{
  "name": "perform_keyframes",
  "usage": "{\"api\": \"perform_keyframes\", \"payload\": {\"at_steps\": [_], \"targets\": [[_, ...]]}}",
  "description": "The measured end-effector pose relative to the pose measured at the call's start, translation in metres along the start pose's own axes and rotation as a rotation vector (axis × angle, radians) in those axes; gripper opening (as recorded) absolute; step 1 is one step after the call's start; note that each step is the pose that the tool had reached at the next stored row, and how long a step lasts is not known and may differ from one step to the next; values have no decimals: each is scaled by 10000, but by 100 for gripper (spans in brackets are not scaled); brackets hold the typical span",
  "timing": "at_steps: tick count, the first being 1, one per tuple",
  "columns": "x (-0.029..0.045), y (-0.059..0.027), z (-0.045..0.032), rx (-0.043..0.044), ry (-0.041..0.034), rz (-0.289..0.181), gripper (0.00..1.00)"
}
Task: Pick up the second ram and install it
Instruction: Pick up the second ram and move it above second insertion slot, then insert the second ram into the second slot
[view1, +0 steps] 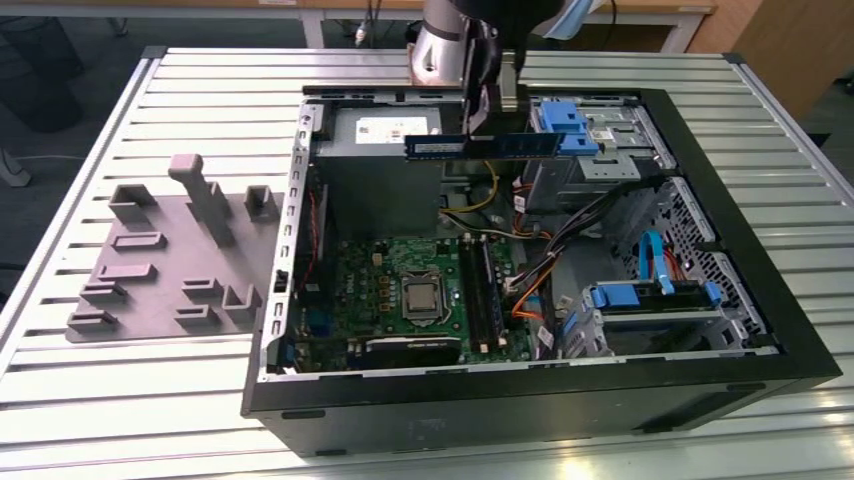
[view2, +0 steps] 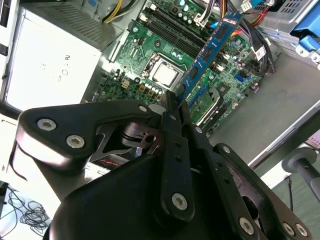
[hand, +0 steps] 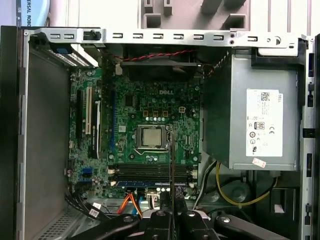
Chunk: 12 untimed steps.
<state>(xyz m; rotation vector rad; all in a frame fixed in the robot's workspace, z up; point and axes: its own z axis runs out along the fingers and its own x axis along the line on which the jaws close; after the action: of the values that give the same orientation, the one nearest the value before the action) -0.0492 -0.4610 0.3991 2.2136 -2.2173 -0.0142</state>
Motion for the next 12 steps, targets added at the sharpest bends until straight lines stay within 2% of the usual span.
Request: {"api": "perform_keyframes", "payload": {"at_steps": [12], "targets": [[0,-48,0,1,0,0,14]]}}
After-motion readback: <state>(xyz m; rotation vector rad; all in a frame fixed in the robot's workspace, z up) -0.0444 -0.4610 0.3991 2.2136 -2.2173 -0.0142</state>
